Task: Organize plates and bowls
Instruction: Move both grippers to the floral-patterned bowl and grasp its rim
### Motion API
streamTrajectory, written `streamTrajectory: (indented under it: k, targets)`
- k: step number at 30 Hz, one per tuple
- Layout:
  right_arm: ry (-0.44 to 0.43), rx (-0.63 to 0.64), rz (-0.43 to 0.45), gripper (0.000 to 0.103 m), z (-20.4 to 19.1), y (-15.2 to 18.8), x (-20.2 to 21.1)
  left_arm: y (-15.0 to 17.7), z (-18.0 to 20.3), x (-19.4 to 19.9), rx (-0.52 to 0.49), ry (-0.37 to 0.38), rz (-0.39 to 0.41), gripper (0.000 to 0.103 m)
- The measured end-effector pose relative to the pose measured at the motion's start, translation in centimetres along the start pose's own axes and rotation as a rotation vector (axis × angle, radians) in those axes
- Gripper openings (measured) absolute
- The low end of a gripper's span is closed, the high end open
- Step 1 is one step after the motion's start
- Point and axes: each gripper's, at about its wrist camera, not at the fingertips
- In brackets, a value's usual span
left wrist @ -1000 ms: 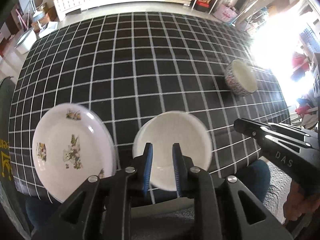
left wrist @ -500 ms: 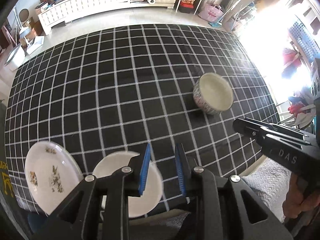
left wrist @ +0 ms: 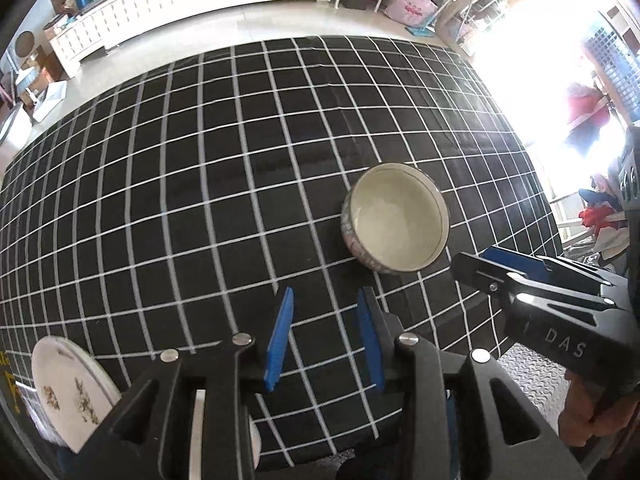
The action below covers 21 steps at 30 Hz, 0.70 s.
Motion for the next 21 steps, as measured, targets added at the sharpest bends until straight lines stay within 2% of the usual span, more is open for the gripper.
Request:
streamTrajectory:
  k: [9, 13, 16, 21]
  targets:
    - [0.021, -0.025, -0.061, 0.051, 2.5, -2.3, -3.4, -2.9, 0.6, -4.1, 0.007, 0.01, -0.04, 0.031]
    - [0.019, -0.019, -0.067, 0.051, 2.6, -3.0, -4.4, -3.8, 0.4, -5.6, -0.001, 0.023, -0.059, 0.031]
    - [0.043, -0.022, -0.066, 0.051, 2.6, -3.3, -4.8, -4.4, 0.6, -6.2, -0.032, 0.004, -0.065, 0.031]
    - [0.076, -0.01, -0.046, 0.051, 3.3, -3.9, -4.8, -5.0, 0.3, -7.1, -0.03, 0.012, -0.072, 0.031]
Point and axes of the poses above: each gripper's, at about its wrist camera, not at the fingertips, and x roughly against the way its jaws point, z to its right, y to its underside, and after that the axes turned 8 degrees about y, right-handed
